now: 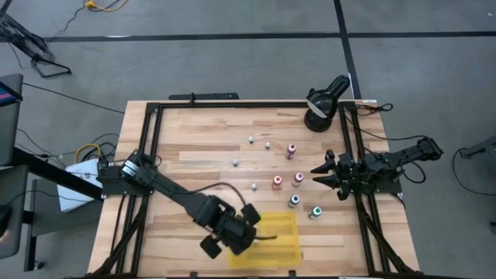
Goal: Pick & Place food coloring
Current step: Put the small red food coloring bottle in the yellow bin
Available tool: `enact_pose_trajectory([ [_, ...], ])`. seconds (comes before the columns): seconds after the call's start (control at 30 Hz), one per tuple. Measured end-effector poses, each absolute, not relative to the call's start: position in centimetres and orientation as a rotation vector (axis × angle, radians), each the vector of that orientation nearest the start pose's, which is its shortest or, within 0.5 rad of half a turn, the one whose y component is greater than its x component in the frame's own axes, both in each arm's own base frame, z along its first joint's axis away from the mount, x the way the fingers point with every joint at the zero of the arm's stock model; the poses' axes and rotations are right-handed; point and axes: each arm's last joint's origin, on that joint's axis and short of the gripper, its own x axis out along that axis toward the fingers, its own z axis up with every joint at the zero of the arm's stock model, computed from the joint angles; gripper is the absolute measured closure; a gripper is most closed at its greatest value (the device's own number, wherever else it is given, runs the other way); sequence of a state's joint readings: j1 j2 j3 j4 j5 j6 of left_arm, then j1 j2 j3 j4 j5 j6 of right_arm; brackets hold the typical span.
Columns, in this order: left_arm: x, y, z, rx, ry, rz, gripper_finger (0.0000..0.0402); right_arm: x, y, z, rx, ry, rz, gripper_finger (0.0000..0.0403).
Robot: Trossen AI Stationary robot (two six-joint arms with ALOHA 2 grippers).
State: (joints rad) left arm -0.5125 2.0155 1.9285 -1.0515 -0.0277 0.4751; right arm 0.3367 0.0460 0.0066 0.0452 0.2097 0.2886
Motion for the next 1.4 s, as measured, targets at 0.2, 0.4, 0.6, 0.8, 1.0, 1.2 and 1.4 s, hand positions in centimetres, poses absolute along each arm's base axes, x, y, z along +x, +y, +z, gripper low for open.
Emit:
enact_pose_trajectory([
  [0.2,34.5,-23.8,29.1,0.832,1.0,-0.769,0.0322,9.6,2.7,16.6,0.29,0.013,0.127,0.0264],
  [0.4,34.1,-25.5,28.5,0.838,0.993,-0.79,0.0322,9.6,2.7,16.7,0.29,0.013,0.127,0.0266],
  [0.6,36.2,-27.0,27.3,0.834,1.035,-0.75,0.0322,9.6,2.7,16.6,0.29,0.013,0.127,0.0264],
  [0.8,38.4,-27.8,26.5,0.833,1.092,-0.735,0.0322,9.6,2.7,16.7,0.29,0.013,0.127,0.0266],
  [1.0,39.6,-27.9,24.2,0.829,1.119,-0.727,0.0322,9.6,2.7,16.6,0.29,0.013,0.127,0.0264],
  [1.2,40.0,-26.9,23.5,0.798,1.176,-0.691,0.0322,9.6,2.7,16.7,0.29,0.011,0.127,0.0266],
  [1.4,40.2,-27.4,22.4,0.789,1.185,-0.682,0.0322,9.6,2.7,16.7,0.29,0.012,0.127,0.0265],
])
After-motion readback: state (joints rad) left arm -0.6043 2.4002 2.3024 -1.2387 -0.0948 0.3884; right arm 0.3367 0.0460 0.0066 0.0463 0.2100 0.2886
